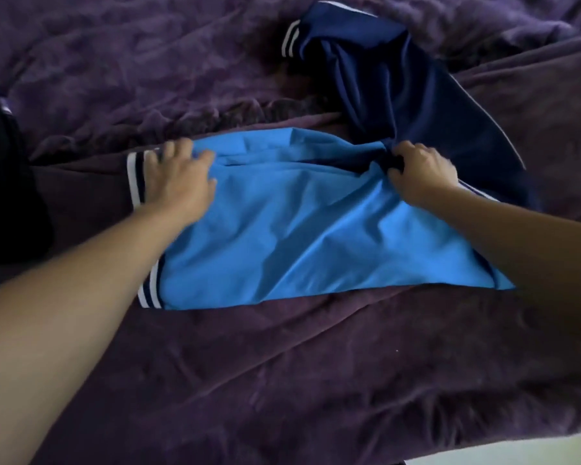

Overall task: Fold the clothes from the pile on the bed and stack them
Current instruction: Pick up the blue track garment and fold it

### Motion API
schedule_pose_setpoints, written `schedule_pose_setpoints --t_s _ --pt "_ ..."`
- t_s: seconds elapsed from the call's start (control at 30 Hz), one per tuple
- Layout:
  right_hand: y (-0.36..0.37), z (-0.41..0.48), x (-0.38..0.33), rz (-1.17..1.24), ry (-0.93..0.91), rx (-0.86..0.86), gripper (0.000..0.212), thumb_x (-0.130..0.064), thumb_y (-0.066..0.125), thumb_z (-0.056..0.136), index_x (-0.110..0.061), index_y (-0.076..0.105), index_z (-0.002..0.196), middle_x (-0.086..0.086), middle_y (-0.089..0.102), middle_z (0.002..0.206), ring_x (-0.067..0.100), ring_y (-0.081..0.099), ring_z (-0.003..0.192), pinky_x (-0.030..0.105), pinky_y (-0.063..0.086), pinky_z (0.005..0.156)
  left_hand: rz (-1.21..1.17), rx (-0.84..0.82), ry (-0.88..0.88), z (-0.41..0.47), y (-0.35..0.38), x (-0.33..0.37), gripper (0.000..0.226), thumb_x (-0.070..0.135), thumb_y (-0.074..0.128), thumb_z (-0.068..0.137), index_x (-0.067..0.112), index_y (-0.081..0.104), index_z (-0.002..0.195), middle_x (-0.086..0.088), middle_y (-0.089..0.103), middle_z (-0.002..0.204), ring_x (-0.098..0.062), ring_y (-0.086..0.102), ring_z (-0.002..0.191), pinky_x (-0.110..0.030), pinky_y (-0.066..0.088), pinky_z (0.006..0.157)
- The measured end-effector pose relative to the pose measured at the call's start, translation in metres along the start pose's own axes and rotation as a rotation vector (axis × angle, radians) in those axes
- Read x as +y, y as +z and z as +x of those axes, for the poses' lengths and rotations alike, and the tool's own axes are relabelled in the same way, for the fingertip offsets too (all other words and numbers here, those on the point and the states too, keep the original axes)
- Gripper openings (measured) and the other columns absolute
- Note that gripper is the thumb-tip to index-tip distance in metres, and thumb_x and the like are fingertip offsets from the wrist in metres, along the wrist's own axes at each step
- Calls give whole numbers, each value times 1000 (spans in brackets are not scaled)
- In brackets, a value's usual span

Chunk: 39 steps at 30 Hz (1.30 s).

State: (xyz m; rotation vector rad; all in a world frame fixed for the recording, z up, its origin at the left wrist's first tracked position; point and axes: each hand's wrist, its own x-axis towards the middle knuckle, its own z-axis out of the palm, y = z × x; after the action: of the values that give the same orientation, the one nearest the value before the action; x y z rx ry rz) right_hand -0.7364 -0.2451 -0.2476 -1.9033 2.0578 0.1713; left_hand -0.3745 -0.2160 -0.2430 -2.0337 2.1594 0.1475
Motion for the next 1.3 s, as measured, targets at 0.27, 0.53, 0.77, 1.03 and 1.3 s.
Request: schedule_pose_setpoints --t_s 0.27,0.53,0.77,1.03,1.3 --pt "-49 97 65 168 253 197 60 -40 69 80 -9 51 129 20 52 132 38 46 124 48 39 101 -33 -109 -73 8 25 15 44 29 56 88 17 55 131 -16 48 134 -33 39 127 -46 26 106" --pt "-54 154 64 702 228 -22 43 -24 77 79 -5 64 116 10 67 103 25 64 90 34 57 82 -352 83 -86 104 -13 75 46 18 62 83 12 54 128 -16 49 123 -38 46 115 -46 39 97" --pt "-41 0 38 311 -679 -62 48 -30 62 82 -36 58 129 -3 73 85 22 68 69 33 53 56 -116 120 244 210 -48 129 105 8 74 65 30 17 150 -15 11 158 -39 17 142 -52 25 109" --pt "-9 -48 85 261 -459 -17 49 -26 82 73 -26 68 120 -7 73 89 19 71 74 30 52 49 43 19 381 185 -29 132 16 8 64 75 14 71 89 -8 64 104 -31 44 115 -41 30 95" --pt "-28 -69 75 195 -475 303 37 -18 63 80 -19 71 116 0 60 75 24 65 70 34 49 45 -361 217 -46 33 -70 17 47 46 82 62 6 74 85 -14 58 68 -33 52 76 -40 44 68"
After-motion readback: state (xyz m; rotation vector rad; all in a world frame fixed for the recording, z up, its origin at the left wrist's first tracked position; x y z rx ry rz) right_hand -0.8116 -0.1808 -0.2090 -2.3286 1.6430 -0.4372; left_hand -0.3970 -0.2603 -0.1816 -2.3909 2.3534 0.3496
